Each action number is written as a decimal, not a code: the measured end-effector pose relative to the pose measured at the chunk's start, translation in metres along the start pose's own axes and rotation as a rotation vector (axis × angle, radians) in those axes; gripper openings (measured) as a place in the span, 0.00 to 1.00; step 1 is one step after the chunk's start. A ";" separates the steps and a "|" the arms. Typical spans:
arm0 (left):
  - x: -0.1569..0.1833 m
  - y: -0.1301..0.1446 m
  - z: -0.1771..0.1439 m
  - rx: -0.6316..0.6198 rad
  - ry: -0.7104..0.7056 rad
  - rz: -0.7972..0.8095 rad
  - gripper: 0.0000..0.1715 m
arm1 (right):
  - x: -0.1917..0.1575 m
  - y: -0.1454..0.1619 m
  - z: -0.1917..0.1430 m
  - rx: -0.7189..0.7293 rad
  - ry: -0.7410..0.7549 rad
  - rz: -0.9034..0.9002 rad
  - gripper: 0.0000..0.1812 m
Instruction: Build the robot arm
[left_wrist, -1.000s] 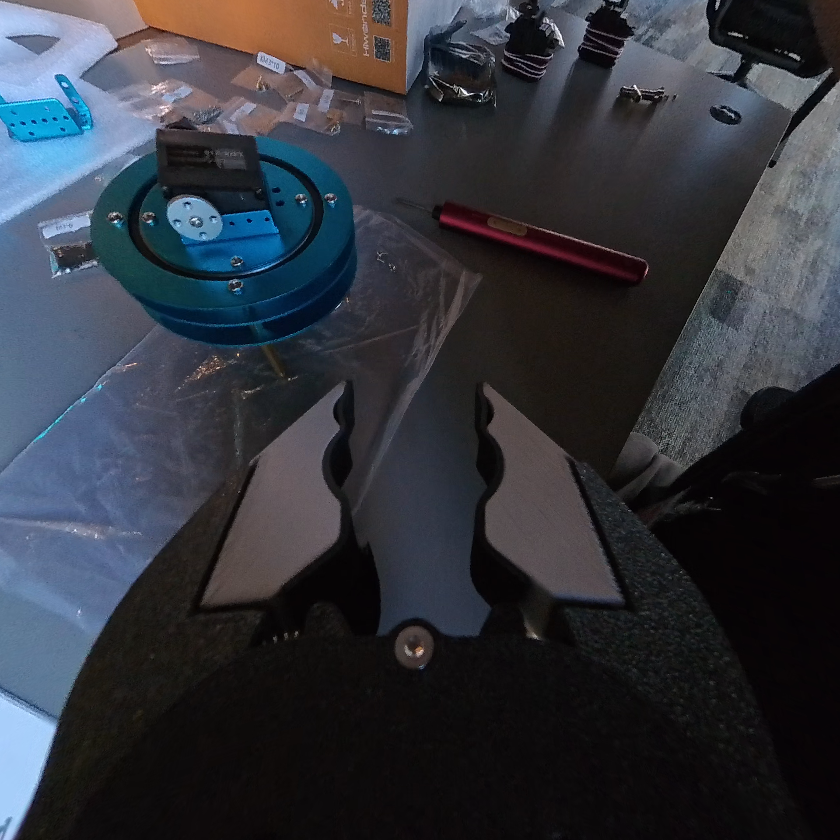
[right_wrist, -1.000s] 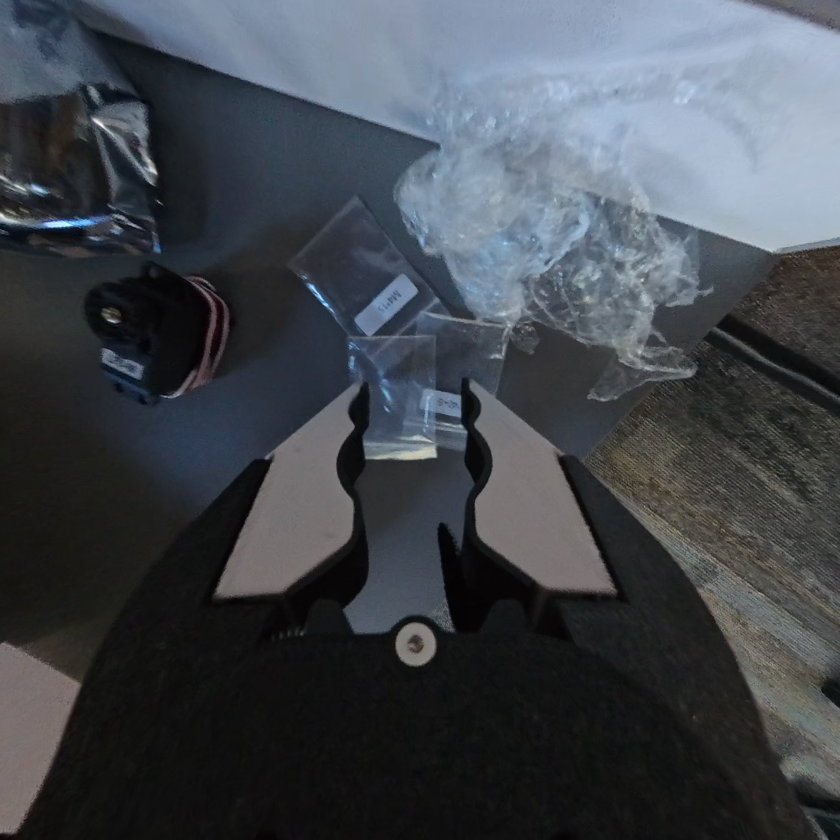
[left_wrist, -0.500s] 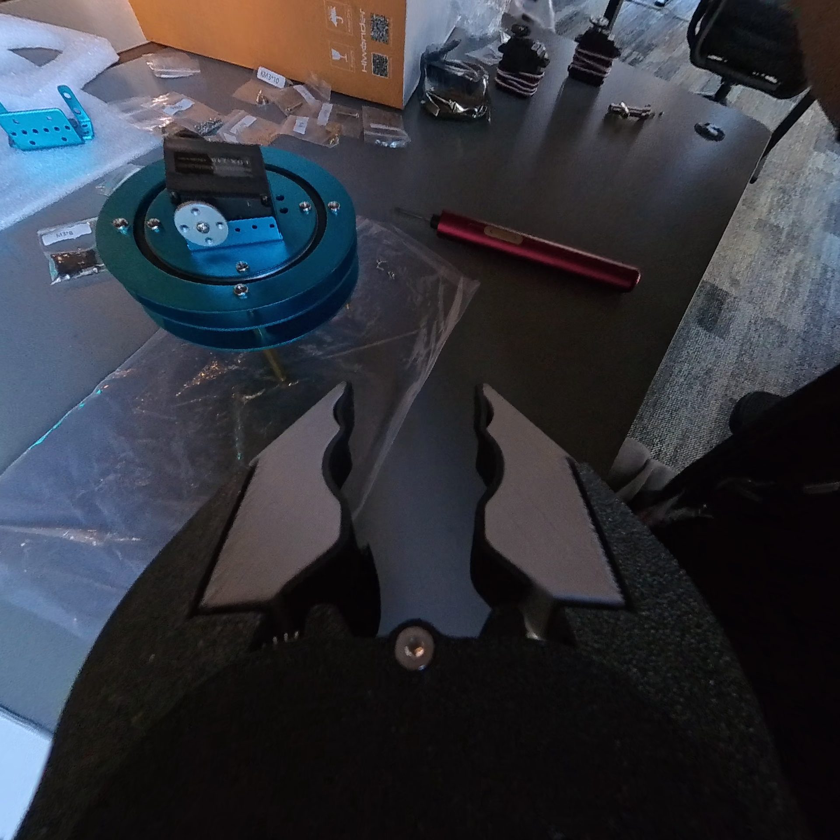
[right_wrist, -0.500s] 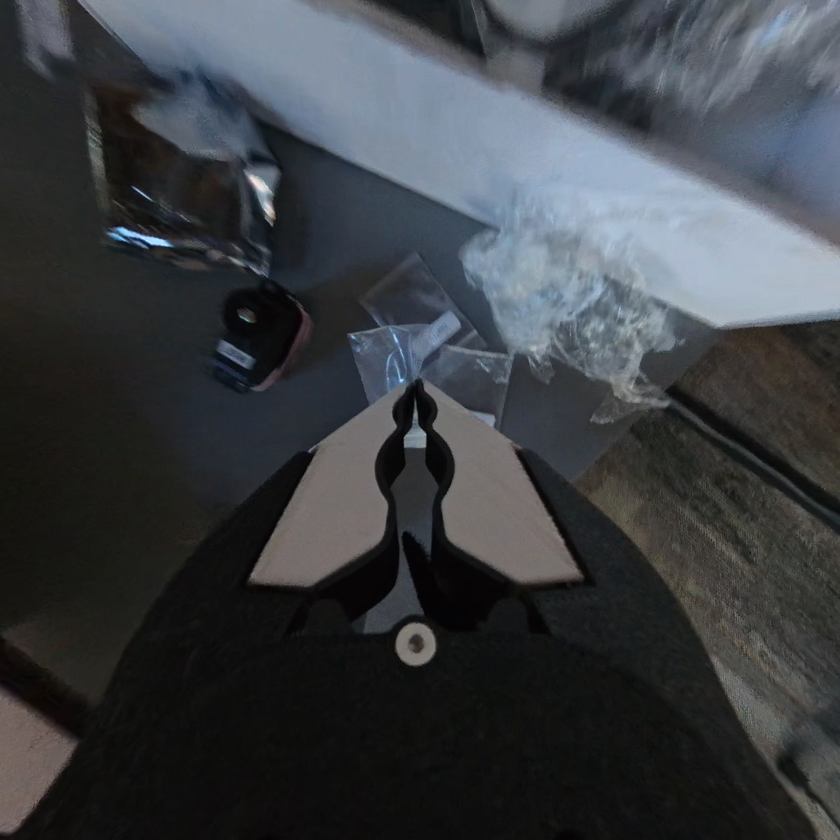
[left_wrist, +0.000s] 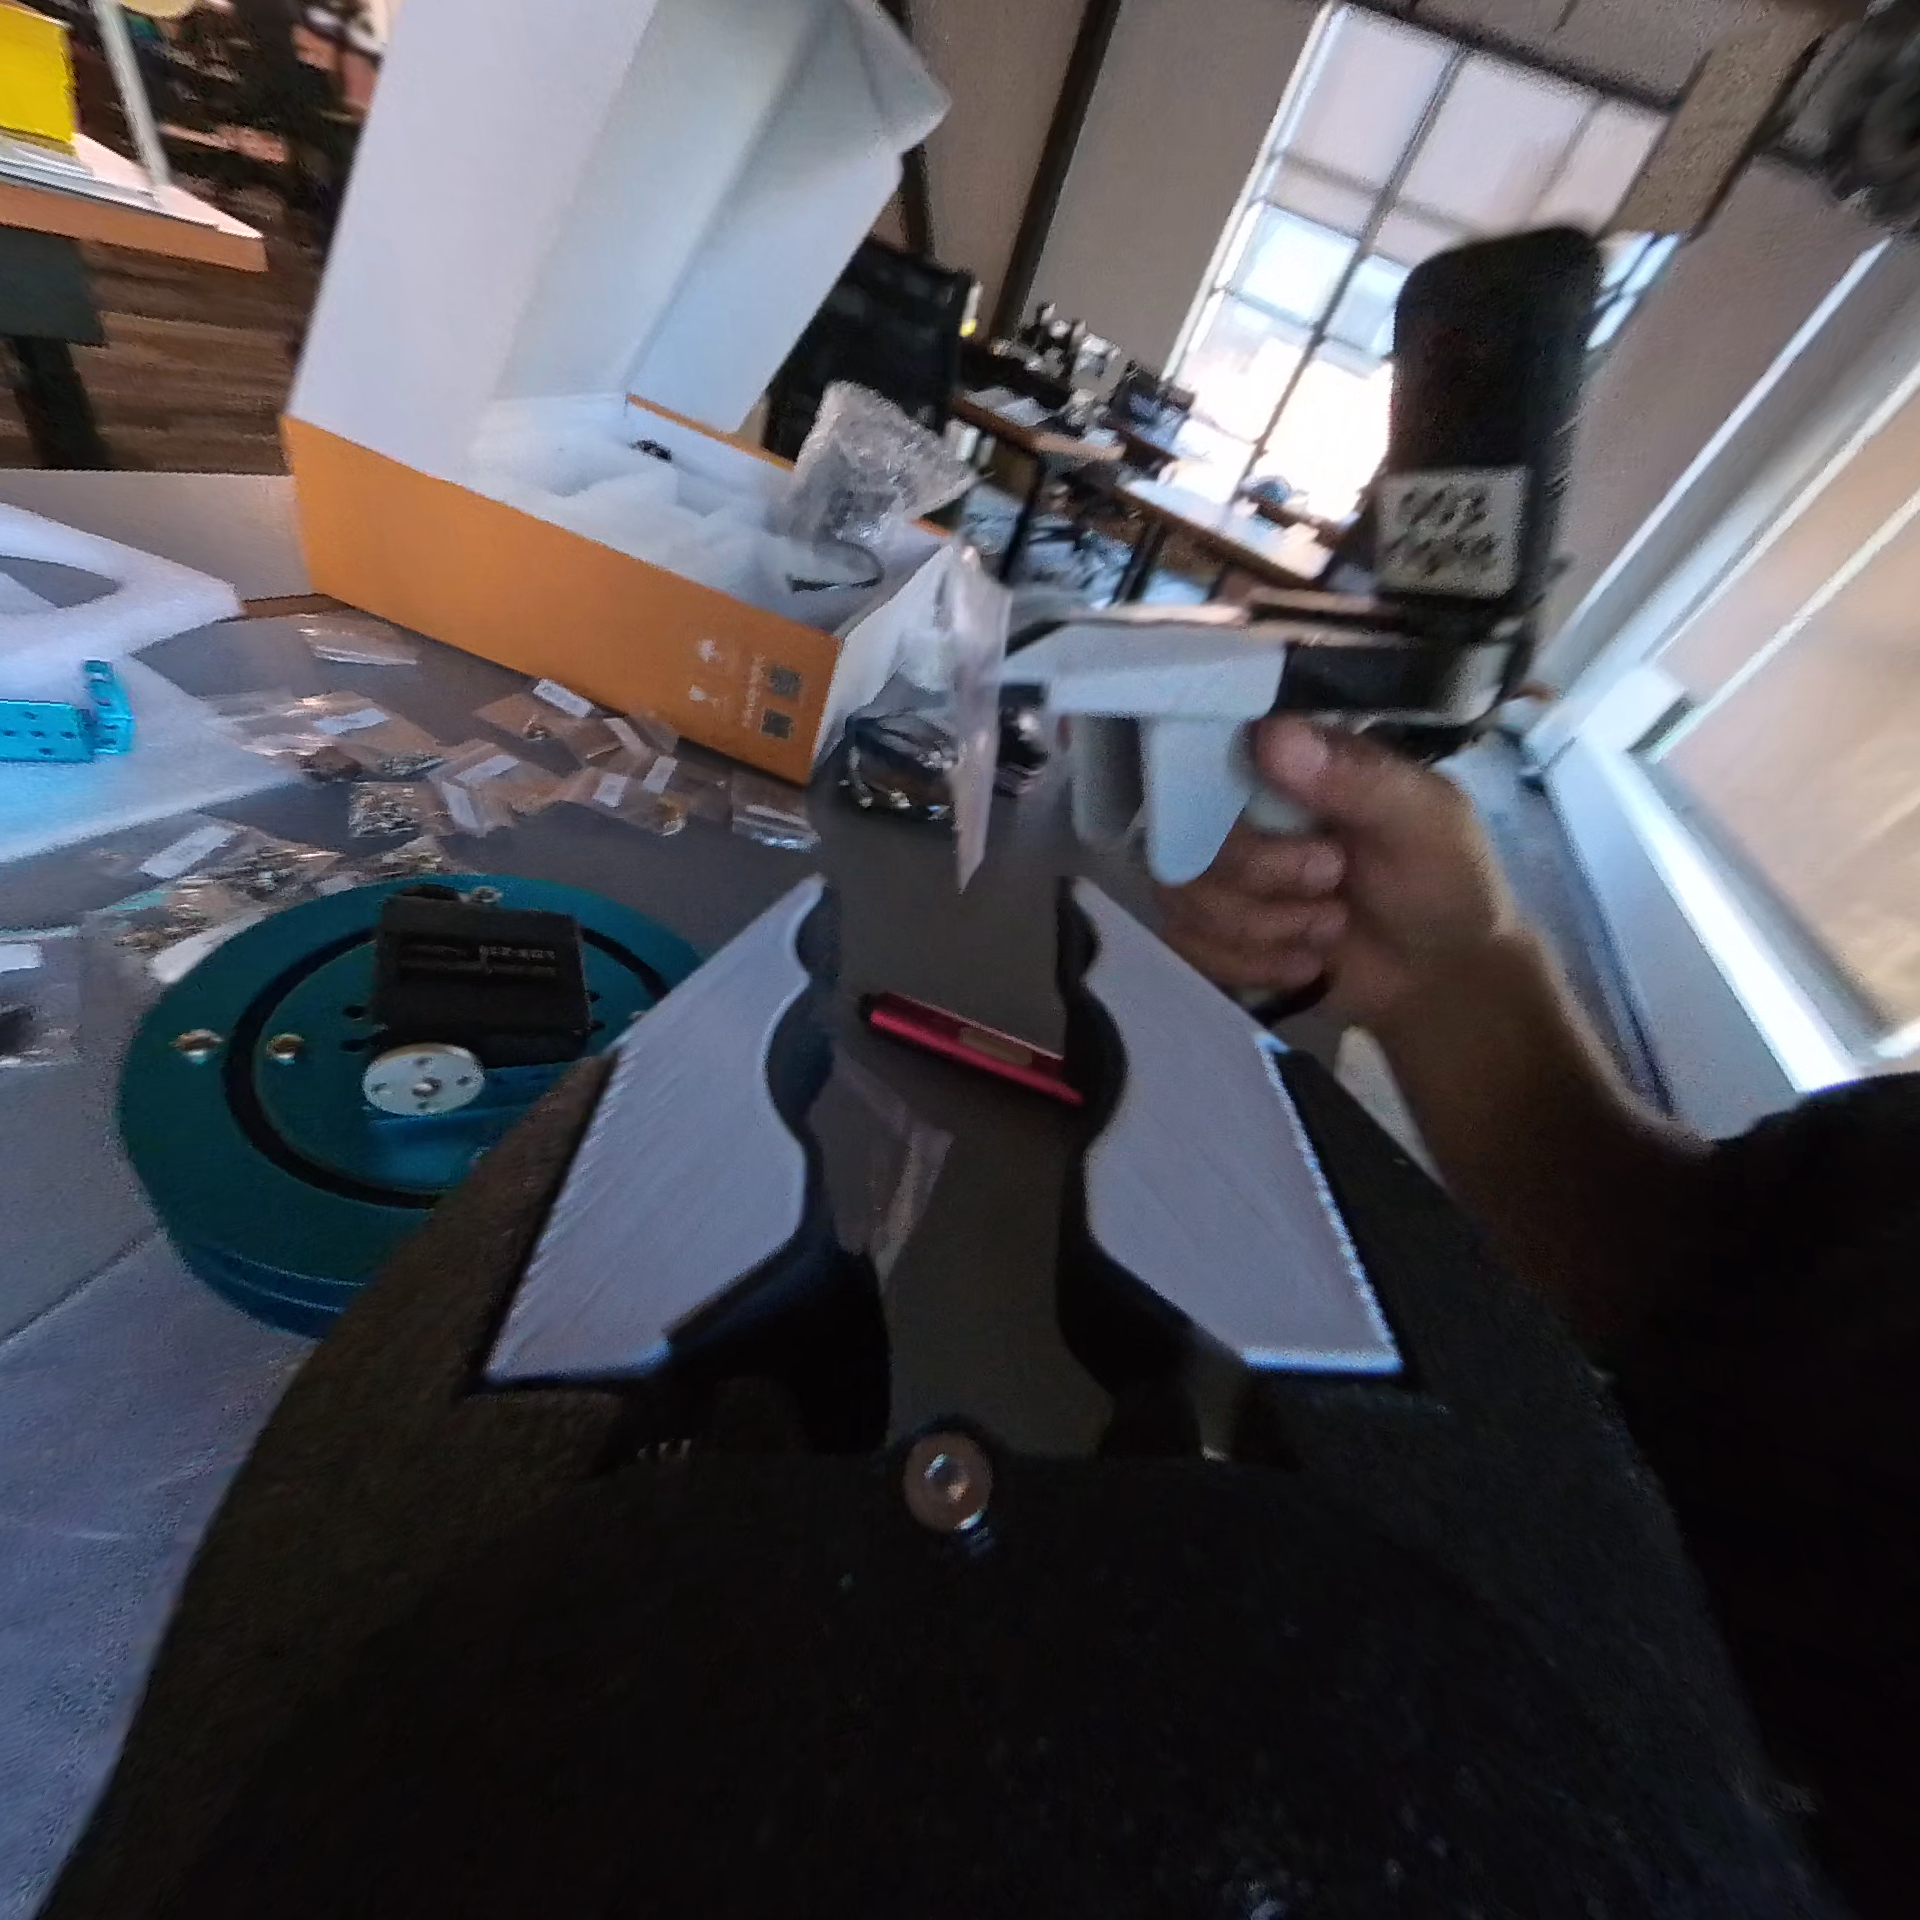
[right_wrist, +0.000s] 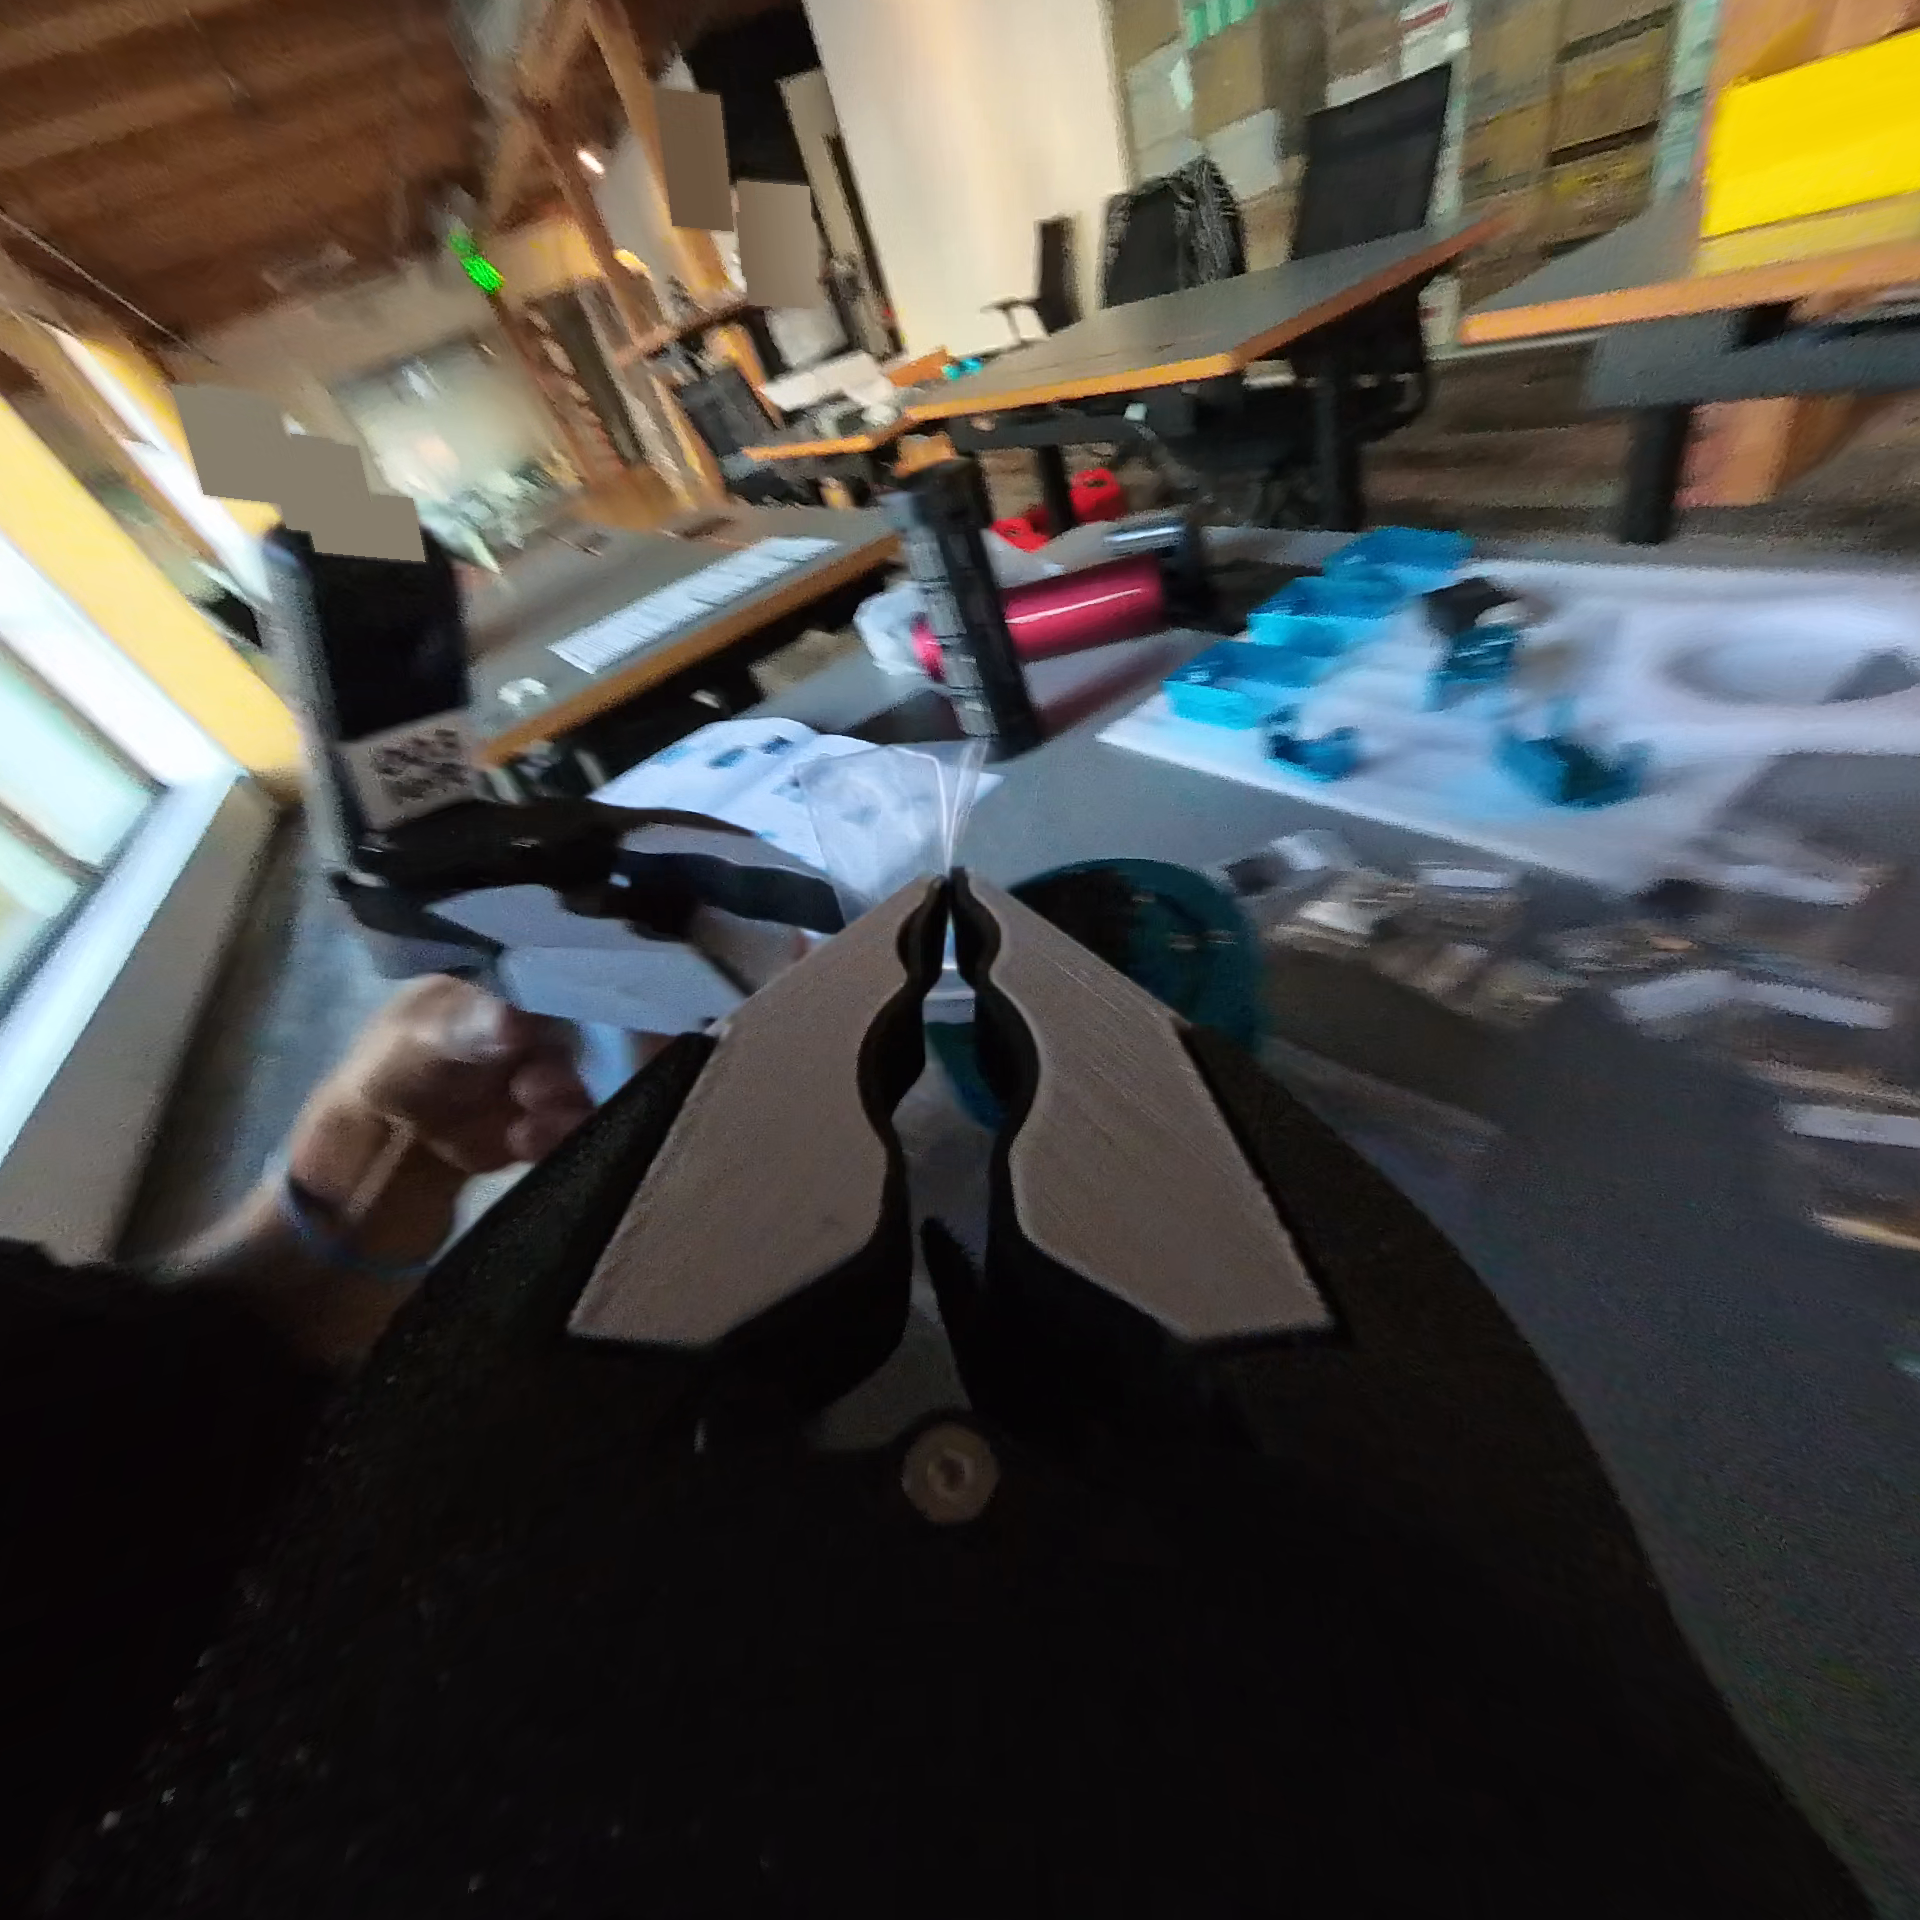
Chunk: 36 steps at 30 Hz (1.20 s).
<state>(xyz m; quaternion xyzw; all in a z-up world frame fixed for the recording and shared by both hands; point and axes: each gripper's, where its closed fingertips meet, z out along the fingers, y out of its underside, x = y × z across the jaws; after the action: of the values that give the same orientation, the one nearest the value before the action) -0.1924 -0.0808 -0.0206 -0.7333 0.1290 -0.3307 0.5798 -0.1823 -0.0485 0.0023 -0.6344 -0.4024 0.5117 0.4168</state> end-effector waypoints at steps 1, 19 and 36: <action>0.003 0.000 -0.005 0.013 0.036 -0.023 0.16 | -0.009 0.005 0.009 0.013 -0.017 0.041 0.00; -0.009 0.005 -0.069 0.050 0.176 -0.233 0.00 | -0.055 0.048 0.039 -0.107 -0.296 0.155 0.21; -0.002 0.011 -0.082 0.001 0.301 -0.275 0.00 | -0.083 0.054 0.045 -0.228 -0.755 0.376 0.00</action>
<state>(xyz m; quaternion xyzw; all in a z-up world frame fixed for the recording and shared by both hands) -0.2437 -0.1461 -0.0224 -0.6861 0.1127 -0.5126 0.5038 -0.2349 -0.1386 -0.0282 -0.5069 -0.4580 0.7271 0.0676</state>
